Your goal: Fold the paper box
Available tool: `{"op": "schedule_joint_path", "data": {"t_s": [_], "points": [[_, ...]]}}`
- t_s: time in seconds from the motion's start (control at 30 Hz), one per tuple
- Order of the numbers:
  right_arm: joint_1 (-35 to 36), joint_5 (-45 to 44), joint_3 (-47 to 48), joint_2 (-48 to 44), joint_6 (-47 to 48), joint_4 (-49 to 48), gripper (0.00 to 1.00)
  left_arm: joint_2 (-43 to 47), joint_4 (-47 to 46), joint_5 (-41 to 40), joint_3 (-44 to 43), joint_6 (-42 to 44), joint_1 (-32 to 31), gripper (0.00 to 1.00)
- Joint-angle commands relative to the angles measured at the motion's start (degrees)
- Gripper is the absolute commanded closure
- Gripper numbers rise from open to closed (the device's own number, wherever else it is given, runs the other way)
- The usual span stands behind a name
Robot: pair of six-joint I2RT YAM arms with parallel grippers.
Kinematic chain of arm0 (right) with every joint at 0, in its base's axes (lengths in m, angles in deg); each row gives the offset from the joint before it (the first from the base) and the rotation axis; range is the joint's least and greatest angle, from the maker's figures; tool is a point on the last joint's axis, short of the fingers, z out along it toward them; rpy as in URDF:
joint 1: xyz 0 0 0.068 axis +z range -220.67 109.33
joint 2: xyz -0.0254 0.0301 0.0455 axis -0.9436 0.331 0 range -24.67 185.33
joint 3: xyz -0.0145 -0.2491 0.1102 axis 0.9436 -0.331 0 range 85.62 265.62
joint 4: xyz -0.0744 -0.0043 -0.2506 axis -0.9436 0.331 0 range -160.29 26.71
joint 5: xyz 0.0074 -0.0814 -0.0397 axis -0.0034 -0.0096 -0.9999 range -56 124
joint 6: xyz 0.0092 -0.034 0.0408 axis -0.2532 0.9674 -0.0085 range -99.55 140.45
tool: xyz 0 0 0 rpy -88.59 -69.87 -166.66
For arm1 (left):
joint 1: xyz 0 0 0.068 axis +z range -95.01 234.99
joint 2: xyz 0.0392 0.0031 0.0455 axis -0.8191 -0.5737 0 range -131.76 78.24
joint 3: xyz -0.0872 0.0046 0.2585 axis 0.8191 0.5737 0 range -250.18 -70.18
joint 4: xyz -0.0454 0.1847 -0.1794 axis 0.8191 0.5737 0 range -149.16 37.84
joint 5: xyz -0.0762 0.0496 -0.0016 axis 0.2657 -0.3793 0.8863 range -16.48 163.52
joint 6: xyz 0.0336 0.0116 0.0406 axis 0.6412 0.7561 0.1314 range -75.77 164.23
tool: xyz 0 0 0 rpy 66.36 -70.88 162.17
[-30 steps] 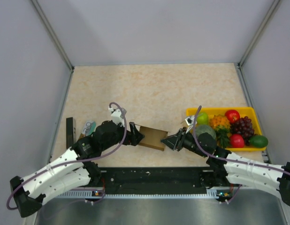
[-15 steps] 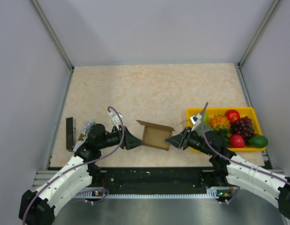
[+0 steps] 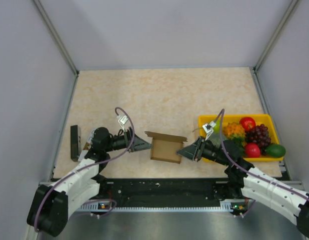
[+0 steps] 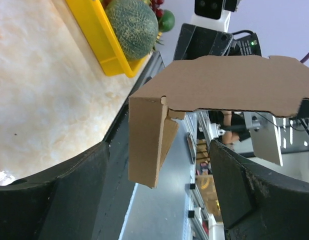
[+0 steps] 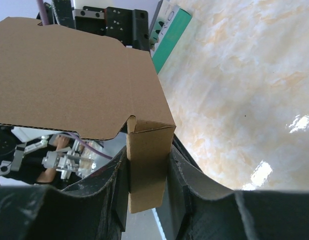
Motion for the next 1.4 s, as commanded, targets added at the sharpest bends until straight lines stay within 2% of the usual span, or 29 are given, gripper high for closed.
{"op": "schedule_joint_path", "data": {"t_s": [0.0,0.23,0.37,0.4,0.43,0.6,0.7,0.77,0.83,0.9,0.93,1.0,1.07,1.13,1.23,1.37], "points": [[-0.6,2.5,2.0,-0.1,-0.7,-4.8,0.84,-3.6,-9.5,7.7,-2.6,-2.8,0.1,0.17],[-0.6,4.7,3.6,0.9,-1.1,-6.0,0.83,-6.7,-9.9,7.6,-2.9,-2.1,0.1,0.24],[-0.6,5.0,4.3,1.0,-0.8,-5.6,0.83,-9.0,-15.6,8.5,-2.7,-5.3,0.0,0.29],[-0.5,5.0,4.5,1.3,-0.9,-5.6,0.82,-9.3,-17.6,8.7,-2.6,-5.8,0.0,0.33],[-0.6,5.0,4.8,1.5,-0.7,-5.5,0.82,-9.5,-17.8,8.7,-2.6,-6.3,0.0,0.42],[-0.6,5.4,6.7,2.9,0.5,-2.6,0.79,-9.4,-20.6,8.9,-2.7,-7.8,0.0,0.61],[-0.6,5.2,8.4,3.2,2.6,-0.2,0.68,-9.1,-21.6,9.1,-2.8,-9.3,0.0,0.7],[-0.6,5.1,9.2,3.2,3.7,1.3,0.54,-8.8,-21.4,8.6,-2.7,-10.1,0.0,0.71],[-0.7,4.4,11.3,3.5,6.4,6.8,0.43,-8.1,-17.9,7.0,-2.7,-10.1,0.0,0.75],[-0.5,2.9,13.4,4.2,10.0,14.2,0.39,-7.3,-14.0,4.8,-2.7,-9.6,0.0,0.78],[-0.6,1.9,14.1,4.2,11.3,16.7,0.34,-6.9,-8.7,3.9,-3.1,-8.2,0.0,0.78],[-0.5,-0.7,14.9,3.4,14.4,20.6,0.29,-6.2,-1.8,2.2,-4.1,-3.2,0.0,0.79],[-0.6,-2.5,15.5,2.6,16.4,26.7,0.21,-6.1,11.1,-2.3,-6.3,1.1,0.1,0.79],[-0.6,-6.7,16.8,1.3,19.2,34.0,0.18,-7.1,14.6,-6.2,-6.8,3.7,0.1,0.78],[-0.6,-11.0,18.3,0.6,22.0,39.8,0.18,-11.1,10.7,-8.3,-5.2,4.5,0.0,0.76],[-0.6,-13.4,18.7,0.7,23.0,43.5,0.16,-20.0,-3.6,-9.8,-2.2,5.8,0.0,0.79]]}}
